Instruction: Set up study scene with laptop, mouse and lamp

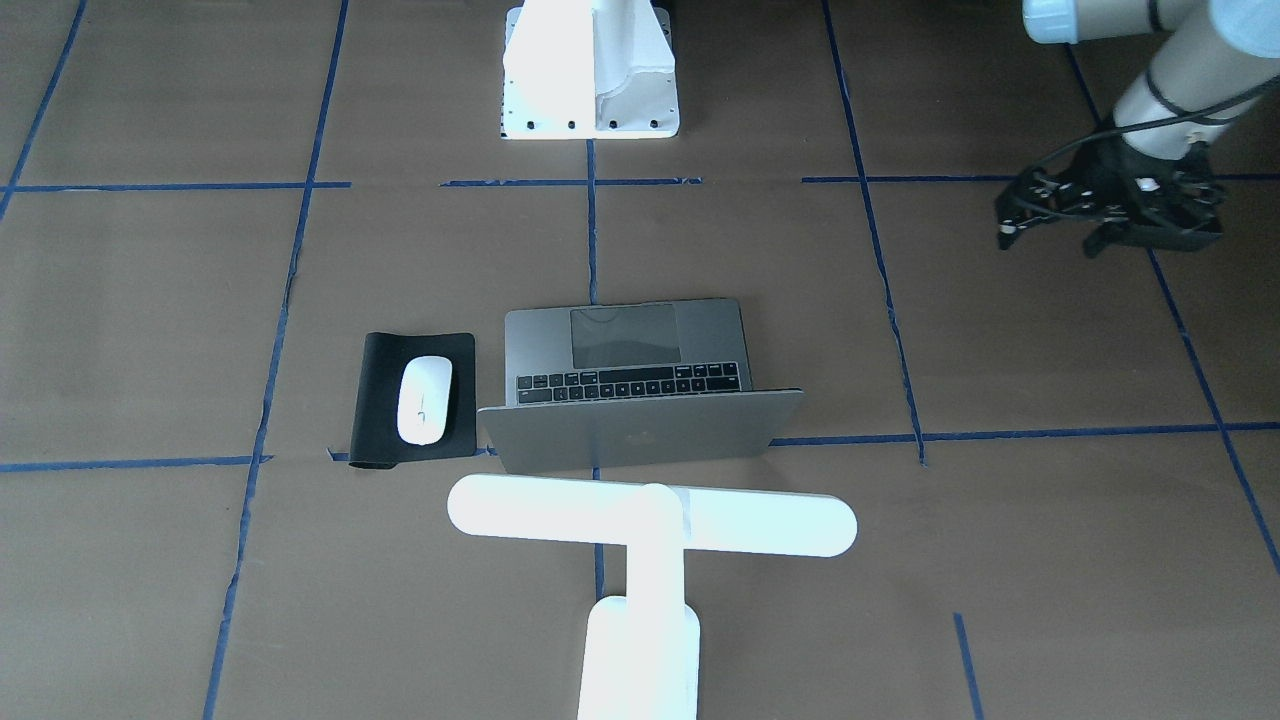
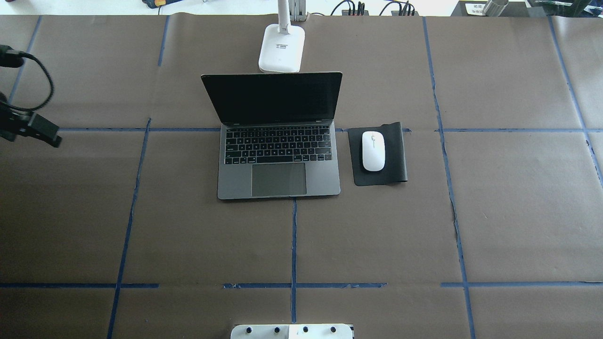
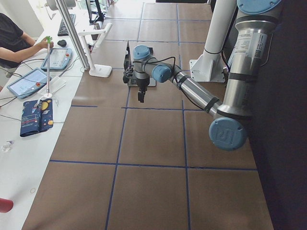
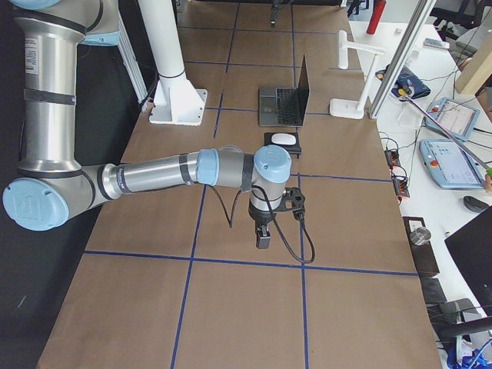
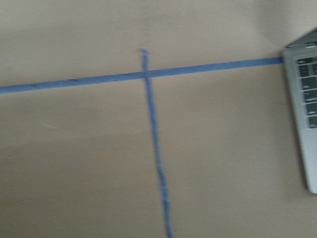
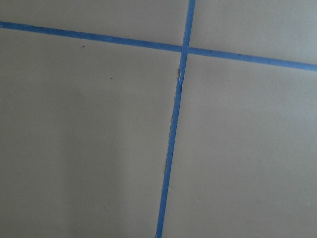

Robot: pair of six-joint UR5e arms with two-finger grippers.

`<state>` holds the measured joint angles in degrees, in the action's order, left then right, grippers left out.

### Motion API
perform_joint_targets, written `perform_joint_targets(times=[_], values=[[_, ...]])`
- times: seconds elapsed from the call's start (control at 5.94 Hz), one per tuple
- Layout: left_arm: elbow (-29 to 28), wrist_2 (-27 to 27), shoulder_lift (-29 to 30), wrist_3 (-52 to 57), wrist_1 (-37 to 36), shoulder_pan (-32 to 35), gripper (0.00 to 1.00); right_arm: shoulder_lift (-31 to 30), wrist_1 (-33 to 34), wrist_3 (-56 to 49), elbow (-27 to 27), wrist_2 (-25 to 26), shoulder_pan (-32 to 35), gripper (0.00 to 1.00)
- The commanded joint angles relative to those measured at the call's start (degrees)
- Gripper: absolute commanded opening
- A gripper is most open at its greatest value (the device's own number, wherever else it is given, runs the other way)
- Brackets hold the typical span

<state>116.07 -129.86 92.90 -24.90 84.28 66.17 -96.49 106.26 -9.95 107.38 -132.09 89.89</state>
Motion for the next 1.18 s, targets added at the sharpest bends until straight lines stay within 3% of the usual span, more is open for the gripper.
perform_joint_targets(times=[0.0, 0.34, 0.5, 1.01], values=[[-4.50, -1.89, -6.91, 18.92, -2.97, 11.56, 1.00, -3.16, 0.00, -0.33, -1.90, -2.55, 2.46, 1.00], [-17.82, -2.24, -7.03, 35.01, -2.20, 20.44, 1.00, -8.77, -10.13, 0.10, -2.00, -2.74, 4.50, 1.00], [-22.77, -4.42, -7.03, 42.23, -2.10, 24.31, 1.00, -9.41, -10.98, 0.11, -2.00, -5.00, 4.59, 1.00], [-23.17, -6.81, -8.96, 40.83, -1.92, 27.17, 1.00, -9.33, -11.16, 0.28, -2.00, -5.72, 4.85, 1.00]])
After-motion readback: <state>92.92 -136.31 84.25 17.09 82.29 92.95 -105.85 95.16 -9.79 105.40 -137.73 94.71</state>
